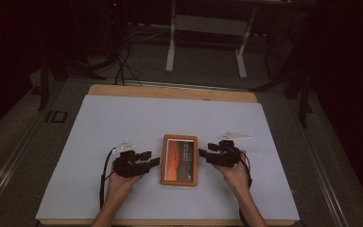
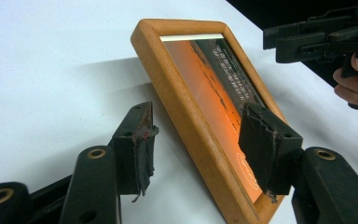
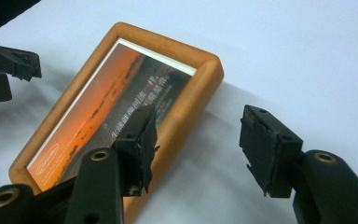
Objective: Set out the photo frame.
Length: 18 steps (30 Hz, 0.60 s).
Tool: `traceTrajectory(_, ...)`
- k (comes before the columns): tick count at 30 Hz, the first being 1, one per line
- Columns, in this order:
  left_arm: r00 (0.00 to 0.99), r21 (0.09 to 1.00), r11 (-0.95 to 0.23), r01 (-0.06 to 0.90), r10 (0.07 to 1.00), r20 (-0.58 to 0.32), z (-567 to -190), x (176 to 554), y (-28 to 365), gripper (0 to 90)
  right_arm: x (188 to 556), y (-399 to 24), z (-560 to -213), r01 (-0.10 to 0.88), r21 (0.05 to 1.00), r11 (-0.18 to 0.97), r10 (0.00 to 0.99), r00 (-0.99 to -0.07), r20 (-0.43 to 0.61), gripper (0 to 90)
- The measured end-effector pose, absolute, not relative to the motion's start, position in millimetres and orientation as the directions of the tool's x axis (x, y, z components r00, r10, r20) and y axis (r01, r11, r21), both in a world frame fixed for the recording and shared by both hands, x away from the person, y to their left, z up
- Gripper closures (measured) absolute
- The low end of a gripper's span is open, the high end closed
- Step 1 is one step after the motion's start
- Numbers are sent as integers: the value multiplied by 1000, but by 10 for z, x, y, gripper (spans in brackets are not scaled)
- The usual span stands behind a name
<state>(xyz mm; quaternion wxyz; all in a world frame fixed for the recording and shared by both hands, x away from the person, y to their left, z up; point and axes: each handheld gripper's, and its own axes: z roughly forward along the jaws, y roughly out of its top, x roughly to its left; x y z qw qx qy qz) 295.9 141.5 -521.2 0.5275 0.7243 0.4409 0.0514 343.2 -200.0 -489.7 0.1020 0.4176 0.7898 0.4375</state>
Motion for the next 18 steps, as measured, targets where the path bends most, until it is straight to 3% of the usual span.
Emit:
traceTrajectory(6,598,802,-31,596,684,-418,-5198,2960,1442,447,3450,-1940,-4833,533,793,296,740,-653,163,462)
traceTrajectory(9,604,800,-35,599,676,-422,-5200,2960,1429,433,3514,-1896,-4823,527,796,297,736,-657,161,507)
traceTrajectory(16,617,804,-31,594,660,-430,-5185,2947,1430,416,3607,-1718,-4826,488,805,338,732,-674,101,767)
traceTrajectory(18,631,808,-29,588,641,-437,-5182,2944,1451,415,3611,-1689,-4826,481,806,345,735,-673,87,802)
